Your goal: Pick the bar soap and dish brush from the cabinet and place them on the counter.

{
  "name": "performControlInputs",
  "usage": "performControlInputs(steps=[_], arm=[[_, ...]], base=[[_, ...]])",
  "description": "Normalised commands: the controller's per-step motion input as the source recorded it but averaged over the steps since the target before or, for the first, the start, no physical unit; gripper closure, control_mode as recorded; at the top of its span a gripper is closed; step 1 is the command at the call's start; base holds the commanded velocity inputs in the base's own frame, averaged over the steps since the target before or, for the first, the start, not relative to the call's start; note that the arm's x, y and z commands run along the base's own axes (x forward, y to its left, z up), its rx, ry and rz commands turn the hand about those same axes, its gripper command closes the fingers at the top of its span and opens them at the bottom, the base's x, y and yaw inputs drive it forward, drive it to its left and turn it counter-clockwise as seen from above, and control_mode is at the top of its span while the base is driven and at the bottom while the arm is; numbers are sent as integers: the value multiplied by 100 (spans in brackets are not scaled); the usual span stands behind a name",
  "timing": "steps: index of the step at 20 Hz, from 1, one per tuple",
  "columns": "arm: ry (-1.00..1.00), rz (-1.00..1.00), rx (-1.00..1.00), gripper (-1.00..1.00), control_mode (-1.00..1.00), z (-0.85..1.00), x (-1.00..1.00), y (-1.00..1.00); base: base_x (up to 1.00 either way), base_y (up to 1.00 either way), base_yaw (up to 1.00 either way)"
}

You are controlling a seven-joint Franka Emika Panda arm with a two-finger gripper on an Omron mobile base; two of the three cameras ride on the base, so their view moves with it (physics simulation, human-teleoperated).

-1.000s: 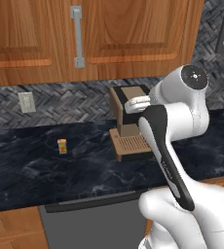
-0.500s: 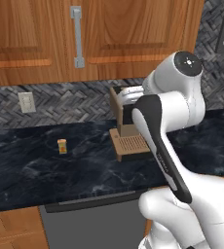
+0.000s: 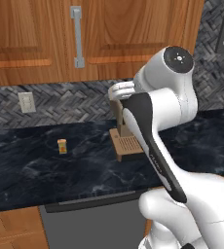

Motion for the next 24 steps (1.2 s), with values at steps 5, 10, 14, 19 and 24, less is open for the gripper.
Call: performControlInputs(steps=[5, 10, 14, 19, 24], arm=[[-2, 0, 0, -100, -100, 11, 0, 17], [-8, 0, 0, -100, -100, 7, 0, 12], [-16, 0, 0, -100, -100, 0, 0, 9], [-18, 0, -2, -100, -100, 3, 0, 11], [-13, 0, 0, -100, -100, 16, -10, 12]], base=[[0, 0, 0], [0, 0, 0], [0, 0, 0], [0, 0, 0], [0, 0, 0]])
